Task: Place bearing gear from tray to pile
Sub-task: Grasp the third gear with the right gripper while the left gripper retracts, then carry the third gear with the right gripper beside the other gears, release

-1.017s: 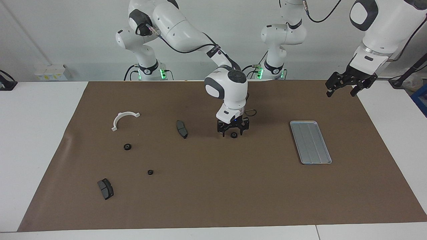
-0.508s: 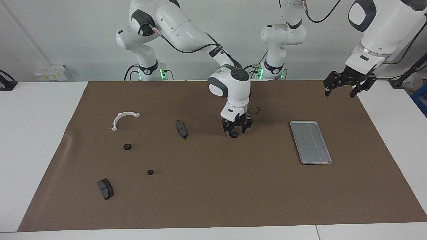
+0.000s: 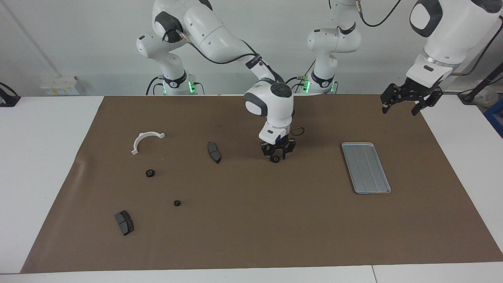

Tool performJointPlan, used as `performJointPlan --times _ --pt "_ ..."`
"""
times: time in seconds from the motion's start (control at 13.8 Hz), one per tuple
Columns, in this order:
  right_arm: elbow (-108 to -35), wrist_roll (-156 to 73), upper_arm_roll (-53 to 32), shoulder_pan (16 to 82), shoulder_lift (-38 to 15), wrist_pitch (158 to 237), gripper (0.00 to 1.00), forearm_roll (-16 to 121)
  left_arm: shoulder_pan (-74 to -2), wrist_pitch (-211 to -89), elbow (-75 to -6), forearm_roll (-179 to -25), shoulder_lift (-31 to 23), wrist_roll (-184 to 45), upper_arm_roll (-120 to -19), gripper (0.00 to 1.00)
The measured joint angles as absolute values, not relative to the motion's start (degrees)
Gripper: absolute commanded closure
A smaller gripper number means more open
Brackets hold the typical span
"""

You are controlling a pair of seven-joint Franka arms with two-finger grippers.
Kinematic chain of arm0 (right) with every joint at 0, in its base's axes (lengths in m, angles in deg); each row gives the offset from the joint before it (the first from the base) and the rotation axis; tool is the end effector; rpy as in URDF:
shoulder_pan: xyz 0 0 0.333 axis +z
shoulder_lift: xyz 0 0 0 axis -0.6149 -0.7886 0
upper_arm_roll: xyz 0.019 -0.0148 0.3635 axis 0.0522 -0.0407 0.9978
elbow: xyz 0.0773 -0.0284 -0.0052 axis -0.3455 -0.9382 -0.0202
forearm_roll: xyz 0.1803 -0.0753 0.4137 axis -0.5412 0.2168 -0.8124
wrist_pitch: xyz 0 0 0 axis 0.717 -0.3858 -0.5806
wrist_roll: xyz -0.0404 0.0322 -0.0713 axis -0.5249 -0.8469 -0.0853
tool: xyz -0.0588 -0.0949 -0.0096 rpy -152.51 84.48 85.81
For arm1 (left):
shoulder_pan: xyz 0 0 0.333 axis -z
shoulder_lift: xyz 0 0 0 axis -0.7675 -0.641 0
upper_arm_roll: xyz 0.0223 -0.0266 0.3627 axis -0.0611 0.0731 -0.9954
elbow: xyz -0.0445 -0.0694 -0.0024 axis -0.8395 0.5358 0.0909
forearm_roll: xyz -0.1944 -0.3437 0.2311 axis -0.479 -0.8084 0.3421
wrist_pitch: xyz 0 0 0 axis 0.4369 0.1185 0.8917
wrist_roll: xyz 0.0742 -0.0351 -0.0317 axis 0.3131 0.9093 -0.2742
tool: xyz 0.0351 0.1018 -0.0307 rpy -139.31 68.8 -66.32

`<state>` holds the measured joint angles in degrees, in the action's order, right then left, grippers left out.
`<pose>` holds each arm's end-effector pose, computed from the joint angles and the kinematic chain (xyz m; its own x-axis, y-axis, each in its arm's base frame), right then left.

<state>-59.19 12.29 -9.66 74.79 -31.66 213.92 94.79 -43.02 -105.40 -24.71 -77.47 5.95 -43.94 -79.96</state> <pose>0.5738 0.5435 0.2827 0.9842 0.0932 0.1505 0.0985 -0.9947 -0.0285 0.6228 0.0037 0.6506 0.9861 -0.1651 0.0201 -0.1652 -0.9863 0.0031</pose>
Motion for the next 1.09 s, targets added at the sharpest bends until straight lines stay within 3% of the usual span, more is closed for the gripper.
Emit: performJointPlan --times 0.15,0.44,0.8,1.09 --pt "-59.32 12.29 -9.78 74.78 -31.65 214.38 0.62 95.29 -43.07 -105.45 -24.71 -77.47 5.96 -43.96 -80.06 0.00" --pt "-59.62 12.31 -10.12 74.66 -31.52 215.55 0.97 95.48 -43.06 -105.47 -24.71 -77.47 5.95 -44.62 -79.85 0.00" --pt "-59.58 12.31 -12.06 74.37 -30.27 215.57 1.00 95.49 -43.07 -105.69 -24.68 -77.47 5.96 -44.79 -80.03 0.00" --pt "-64.78 9.42 -13.28 66.90 -22.09 215.38 1.00 95.59 -43.07 -105.82 -24.66 -77.47 5.96 -44.80 -79.93 0.00"
